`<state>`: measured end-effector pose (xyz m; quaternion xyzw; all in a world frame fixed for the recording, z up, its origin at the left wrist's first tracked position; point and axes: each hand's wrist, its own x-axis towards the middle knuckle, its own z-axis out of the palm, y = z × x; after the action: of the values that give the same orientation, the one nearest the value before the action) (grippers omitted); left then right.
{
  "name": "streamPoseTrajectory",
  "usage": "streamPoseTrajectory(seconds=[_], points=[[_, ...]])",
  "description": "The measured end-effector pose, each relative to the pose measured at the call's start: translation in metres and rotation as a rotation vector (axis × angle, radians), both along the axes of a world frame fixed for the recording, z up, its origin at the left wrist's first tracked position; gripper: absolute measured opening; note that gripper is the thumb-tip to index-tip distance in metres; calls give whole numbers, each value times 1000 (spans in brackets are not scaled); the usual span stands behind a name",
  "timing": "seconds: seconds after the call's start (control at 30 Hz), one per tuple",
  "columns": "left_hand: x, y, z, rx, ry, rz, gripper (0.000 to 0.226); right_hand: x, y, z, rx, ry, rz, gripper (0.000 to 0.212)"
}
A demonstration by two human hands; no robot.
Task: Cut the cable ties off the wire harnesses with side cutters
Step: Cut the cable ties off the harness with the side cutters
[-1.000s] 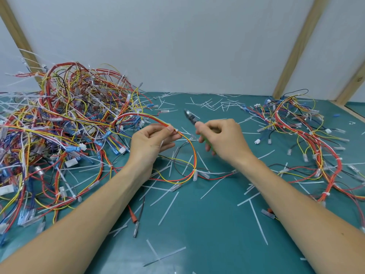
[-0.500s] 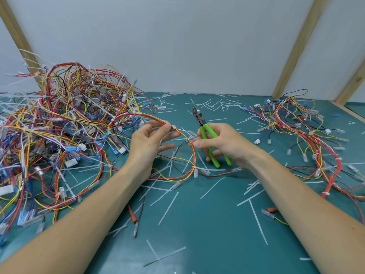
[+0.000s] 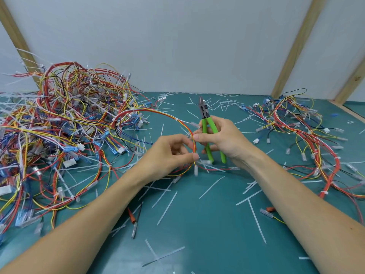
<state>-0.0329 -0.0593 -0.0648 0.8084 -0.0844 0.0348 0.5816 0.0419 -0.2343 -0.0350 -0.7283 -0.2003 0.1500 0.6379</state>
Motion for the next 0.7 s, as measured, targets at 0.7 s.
streamPoseTrajectory(seconds=[0.7], points=[[-6,7,12,100,65,-25,10,3,2,-2,26,-103,-61,27]])
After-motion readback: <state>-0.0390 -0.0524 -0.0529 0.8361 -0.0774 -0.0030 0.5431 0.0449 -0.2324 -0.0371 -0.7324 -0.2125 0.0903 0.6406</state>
